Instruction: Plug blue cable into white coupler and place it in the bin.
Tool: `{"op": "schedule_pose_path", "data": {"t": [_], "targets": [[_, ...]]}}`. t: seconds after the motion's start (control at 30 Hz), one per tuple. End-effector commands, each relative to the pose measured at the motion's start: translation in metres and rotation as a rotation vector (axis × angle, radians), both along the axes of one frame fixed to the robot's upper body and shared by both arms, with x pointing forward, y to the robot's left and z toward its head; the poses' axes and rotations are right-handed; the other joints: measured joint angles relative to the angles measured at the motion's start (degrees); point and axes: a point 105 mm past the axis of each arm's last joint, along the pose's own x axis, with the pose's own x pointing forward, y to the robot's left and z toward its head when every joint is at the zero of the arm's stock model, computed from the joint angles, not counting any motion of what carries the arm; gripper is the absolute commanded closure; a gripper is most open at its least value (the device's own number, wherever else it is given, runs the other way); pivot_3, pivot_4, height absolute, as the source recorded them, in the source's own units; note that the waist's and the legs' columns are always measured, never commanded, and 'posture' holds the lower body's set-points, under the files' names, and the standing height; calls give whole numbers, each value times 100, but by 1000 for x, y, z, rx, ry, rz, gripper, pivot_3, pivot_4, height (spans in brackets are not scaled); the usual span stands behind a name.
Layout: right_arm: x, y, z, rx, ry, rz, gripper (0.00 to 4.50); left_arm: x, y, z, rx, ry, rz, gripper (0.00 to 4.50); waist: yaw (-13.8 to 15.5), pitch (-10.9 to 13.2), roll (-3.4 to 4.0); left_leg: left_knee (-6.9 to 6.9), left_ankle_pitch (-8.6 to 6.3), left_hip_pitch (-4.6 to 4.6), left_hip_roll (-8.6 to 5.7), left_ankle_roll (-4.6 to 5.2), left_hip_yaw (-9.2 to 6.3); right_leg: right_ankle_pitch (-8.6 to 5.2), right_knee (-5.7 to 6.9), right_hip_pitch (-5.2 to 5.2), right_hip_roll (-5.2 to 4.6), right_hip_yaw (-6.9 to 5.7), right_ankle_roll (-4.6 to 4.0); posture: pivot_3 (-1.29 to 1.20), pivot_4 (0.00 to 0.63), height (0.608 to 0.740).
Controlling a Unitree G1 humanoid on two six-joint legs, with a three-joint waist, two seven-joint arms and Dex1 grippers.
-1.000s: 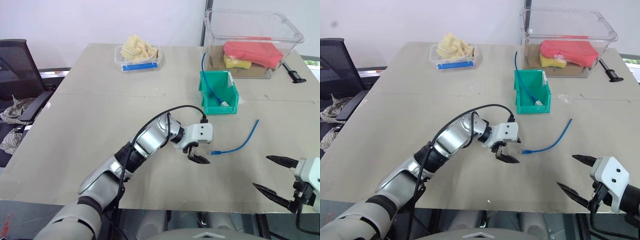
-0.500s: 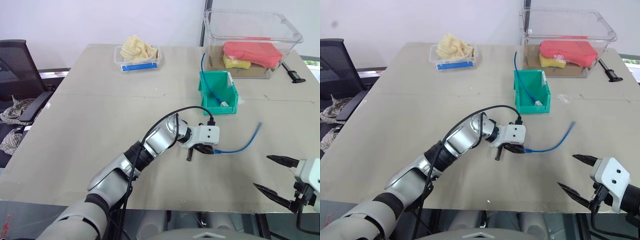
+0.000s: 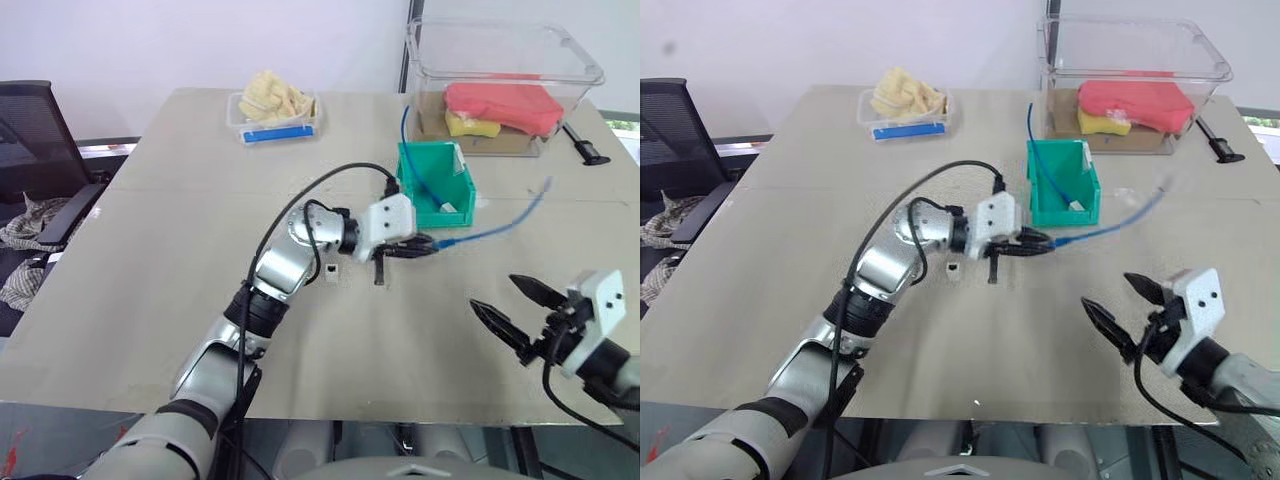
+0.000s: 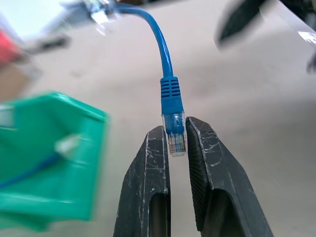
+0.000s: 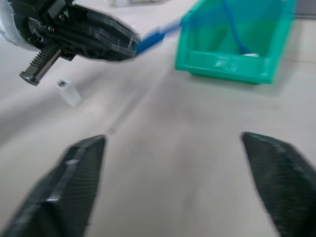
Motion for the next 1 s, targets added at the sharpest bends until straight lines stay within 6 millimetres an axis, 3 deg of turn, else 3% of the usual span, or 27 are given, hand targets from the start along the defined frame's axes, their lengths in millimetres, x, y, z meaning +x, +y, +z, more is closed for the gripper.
{"op": "schedule_pose_path", "data": {"t": [0.03, 0.3, 0.63, 0.73, 0.83, 1.0], "targets": [[9, 14, 8, 89, -19, -19, 2175, -2, 3, 19, -97, -119, 16, 4500, 0, 1, -1, 0, 0, 0, -1, 0, 1, 0, 0, -1, 0, 2, 0, 0, 150, 739], [41, 58, 32, 374, -35, 15, 2175, -2, 8, 22, -135, -311, 22, 4500, -11, 0, 2, 1, 0, 2, -8, 0, -3, 1, 8, -2, 2, -2, 0, 0, 150, 739], [56, 69, 53, 488, -58, 49, 2175, -3, 9, 20, -139, -339, 9, 4500, -34, 0, 2, 0, 0, 0, -23, 1, -7, 1, 13, -6, 1, -3, 0, 0, 150, 739], [58, 70, 51, 488, -51, 47, 2978, -4, 9, 21, -147, -334, 10, 4500, -39, 0, 2, 0, 0, 1, -23, 1, -9, 1, 15, -6, 2, -5, 0, 0, 150, 739], [58, 70, 51, 493, -46, 49, 4324, -2, 12, 21, -146, -331, 20, 4500, -55, 0, 2, 0, 0, 0, -23, 1, -9, 1, 15, -6, 1, -5, 0, 0, 150, 739], [56, 69, 50, 493, -43, 49, 4423, -3, 12, 21, -146, -331, 17, 4500, -107, 0, 2, 0, 0, 0, -24, 1, -11, 1, 15, -6, 1, -6, 0, 0, 150, 739]]}}
